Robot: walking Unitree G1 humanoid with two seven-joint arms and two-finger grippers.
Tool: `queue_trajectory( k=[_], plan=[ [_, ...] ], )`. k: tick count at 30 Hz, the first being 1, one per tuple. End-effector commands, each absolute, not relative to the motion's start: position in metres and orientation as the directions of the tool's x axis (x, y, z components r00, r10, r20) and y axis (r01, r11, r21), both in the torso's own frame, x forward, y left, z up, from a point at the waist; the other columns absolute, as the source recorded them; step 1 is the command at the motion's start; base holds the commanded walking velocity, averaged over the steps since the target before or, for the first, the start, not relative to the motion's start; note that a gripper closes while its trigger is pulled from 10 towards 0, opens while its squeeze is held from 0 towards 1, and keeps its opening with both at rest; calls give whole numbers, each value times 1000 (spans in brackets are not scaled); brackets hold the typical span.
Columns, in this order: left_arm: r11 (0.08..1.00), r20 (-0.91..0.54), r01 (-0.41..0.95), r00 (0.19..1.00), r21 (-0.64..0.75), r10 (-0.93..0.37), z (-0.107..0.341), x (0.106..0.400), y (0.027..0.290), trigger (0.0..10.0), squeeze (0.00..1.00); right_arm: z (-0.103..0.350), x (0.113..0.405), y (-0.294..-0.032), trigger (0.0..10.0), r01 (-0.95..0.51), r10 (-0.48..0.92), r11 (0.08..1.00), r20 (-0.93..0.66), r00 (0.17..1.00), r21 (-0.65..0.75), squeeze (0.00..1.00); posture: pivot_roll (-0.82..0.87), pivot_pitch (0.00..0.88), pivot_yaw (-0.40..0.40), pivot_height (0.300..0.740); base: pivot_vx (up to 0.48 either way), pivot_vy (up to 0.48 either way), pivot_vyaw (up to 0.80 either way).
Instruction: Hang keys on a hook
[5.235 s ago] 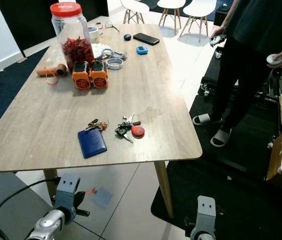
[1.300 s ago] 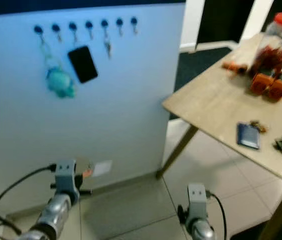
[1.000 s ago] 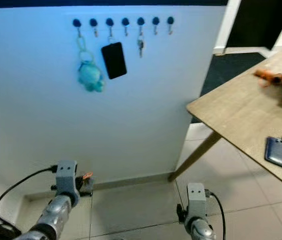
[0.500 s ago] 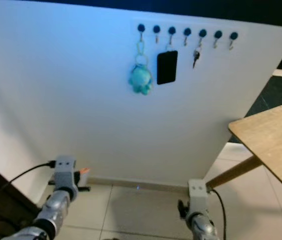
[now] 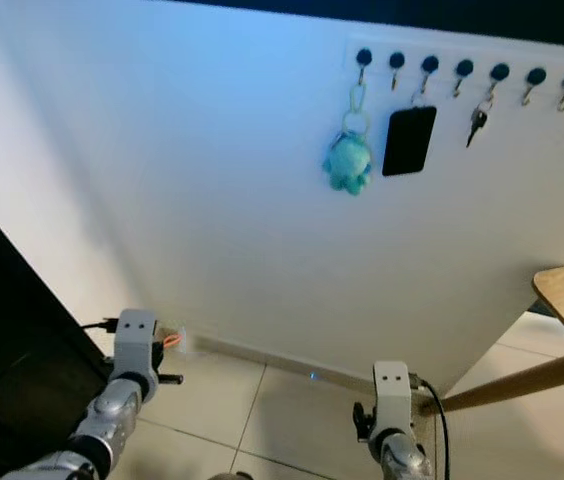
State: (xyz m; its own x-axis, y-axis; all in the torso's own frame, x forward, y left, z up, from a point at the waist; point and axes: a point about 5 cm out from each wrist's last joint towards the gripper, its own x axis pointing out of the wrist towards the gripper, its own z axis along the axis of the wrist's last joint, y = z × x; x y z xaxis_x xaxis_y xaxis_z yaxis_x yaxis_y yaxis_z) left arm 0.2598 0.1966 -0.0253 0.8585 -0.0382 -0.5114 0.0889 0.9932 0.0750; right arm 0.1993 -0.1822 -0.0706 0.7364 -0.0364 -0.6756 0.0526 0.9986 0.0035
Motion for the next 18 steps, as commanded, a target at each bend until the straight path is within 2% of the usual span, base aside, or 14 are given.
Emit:
queue_trajectory(
  k=[1, 4, 13, 18],
  plan=[
    [989, -515, 126, 855, 79, -67, -26, 261, 188, 10000, 0, -73, 195, -184, 10000, 74, -51, 997, -687, 725, 4, 0, 76, 0, -18, 740, 0, 0, 0],
    [993, -524, 101, 850, 64, -53, -27, 262, 185, 10000, 0, -74, 193, -184, 10000, 78, -54, 997, -687, 724, 4, 0, 72, 0, -14, 740, 0, 0, 0],
    [981, -542, 158, 837, 113, -72, -30, 259, 177, 10000, 0, -75, 190, -183, 10000, 77, -54, 997, -690, 722, 2, 0, 69, 0, -16, 740, 0, -480, 0],
    [984, -543, 124, 839, 125, -36, -30, 260, 180, 10000, 0, -75, 189, -185, 10000, 89, -64, 996, -691, 720, 1, 0, 69, 0, -17, 740, 0, 0, 0]
  ],
)
